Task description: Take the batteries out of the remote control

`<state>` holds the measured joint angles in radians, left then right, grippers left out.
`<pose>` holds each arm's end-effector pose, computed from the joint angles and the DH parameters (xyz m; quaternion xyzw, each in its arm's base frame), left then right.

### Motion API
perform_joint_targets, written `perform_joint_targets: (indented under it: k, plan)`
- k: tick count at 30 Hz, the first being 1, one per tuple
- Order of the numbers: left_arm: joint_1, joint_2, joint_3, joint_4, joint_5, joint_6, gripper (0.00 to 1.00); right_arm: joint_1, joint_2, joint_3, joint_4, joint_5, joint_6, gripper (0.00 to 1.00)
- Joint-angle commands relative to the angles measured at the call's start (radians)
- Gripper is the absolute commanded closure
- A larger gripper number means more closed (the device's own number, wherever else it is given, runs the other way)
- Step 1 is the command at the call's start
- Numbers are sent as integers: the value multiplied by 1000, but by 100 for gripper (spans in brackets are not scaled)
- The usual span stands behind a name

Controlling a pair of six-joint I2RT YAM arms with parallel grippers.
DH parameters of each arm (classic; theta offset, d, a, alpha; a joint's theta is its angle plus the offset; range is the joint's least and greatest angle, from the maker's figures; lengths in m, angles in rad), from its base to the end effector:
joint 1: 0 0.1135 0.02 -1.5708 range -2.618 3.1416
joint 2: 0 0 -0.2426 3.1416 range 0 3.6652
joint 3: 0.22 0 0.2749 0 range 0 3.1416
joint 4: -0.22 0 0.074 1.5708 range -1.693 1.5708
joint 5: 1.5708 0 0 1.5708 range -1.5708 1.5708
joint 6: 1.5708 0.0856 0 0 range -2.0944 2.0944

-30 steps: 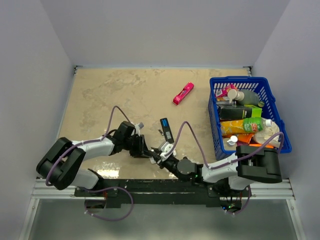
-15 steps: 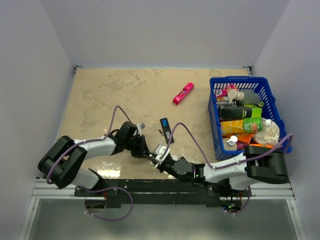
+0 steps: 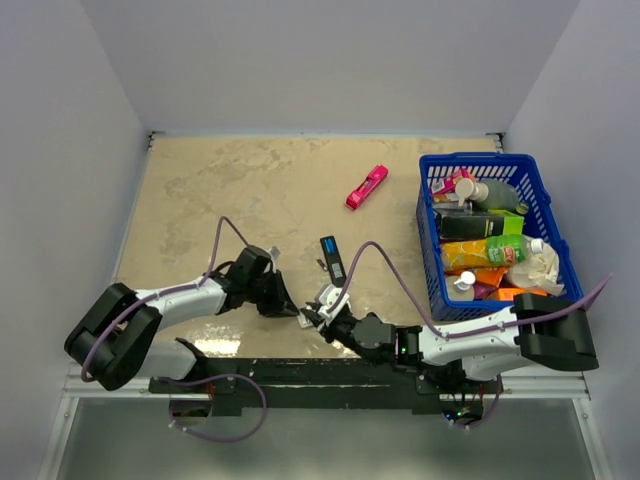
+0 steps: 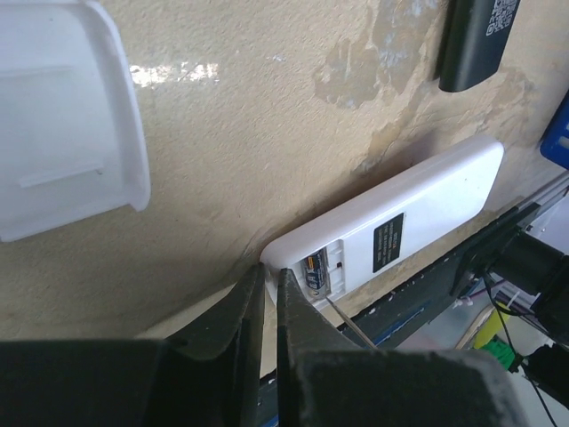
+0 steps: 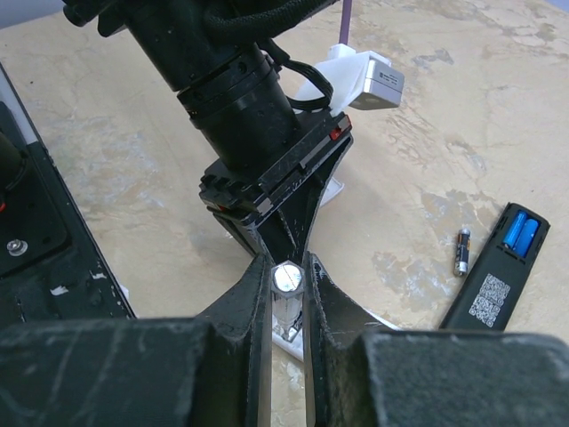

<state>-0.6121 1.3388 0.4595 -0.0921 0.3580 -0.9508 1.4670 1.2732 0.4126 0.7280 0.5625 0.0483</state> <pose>0.2025 -0.1788 0.0539 -0.1066 0.9356 -0.3254 0.0864 0.0780 0.3080 0.1618 -0.3321 0.6676 0.2832 0.6032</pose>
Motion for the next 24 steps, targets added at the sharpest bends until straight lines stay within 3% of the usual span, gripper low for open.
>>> perform_joint_targets:
  k: [1, 14, 24]
  plan:
    - [-2, -21, 1, -41, -65, -19, 100, 3, -25, 28, 4, 23, -22, 100]
    - [-2, -1, 13, -46, -79, -26, 100, -13, 57, 26, 162, 14, -122, 100]
    - [-3, -3, 36, -72, -96, -19, 100, -40, 43, 46, 160, -26, -128, 100]
